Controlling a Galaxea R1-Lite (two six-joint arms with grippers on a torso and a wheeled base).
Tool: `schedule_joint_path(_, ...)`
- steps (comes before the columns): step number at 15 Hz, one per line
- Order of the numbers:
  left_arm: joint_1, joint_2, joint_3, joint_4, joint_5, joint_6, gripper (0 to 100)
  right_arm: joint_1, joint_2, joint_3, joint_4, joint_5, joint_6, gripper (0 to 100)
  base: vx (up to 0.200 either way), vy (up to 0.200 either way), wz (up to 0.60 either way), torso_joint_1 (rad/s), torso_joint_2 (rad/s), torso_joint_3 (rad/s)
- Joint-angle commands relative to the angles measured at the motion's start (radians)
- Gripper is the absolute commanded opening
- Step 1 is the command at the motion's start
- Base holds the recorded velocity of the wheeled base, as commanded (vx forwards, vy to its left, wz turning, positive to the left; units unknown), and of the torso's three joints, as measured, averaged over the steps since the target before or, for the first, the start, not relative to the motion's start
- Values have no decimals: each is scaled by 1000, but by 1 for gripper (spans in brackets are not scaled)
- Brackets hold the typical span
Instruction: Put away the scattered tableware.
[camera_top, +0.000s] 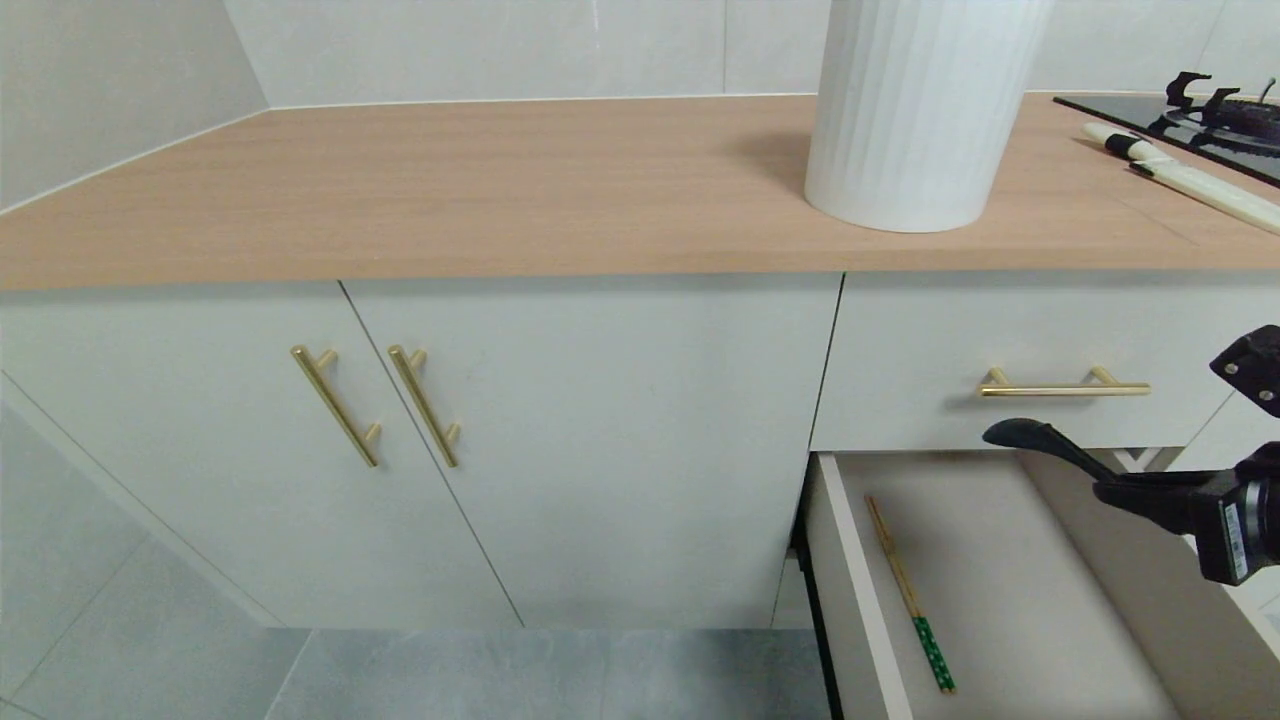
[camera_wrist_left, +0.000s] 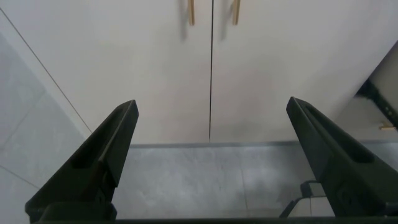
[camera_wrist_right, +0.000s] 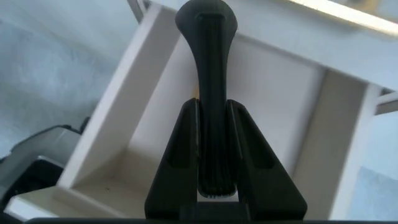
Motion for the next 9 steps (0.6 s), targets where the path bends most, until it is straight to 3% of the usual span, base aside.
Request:
schedule_joint_path(1,-2,2,0,0,0,0,100,3,30,4,0,0,-5,0,0,0,0,-32,80,36)
schedule_joint_path(7,0,2,0,0,0,0,100,-2,150,9,-3,-11,-18,0,0,0,0,-3,8,7)
schedule_joint_path(9,0,2,0,0,0,0,100,-8,237,-19,-2,-132,14,0,0,0,0,0,0,0)
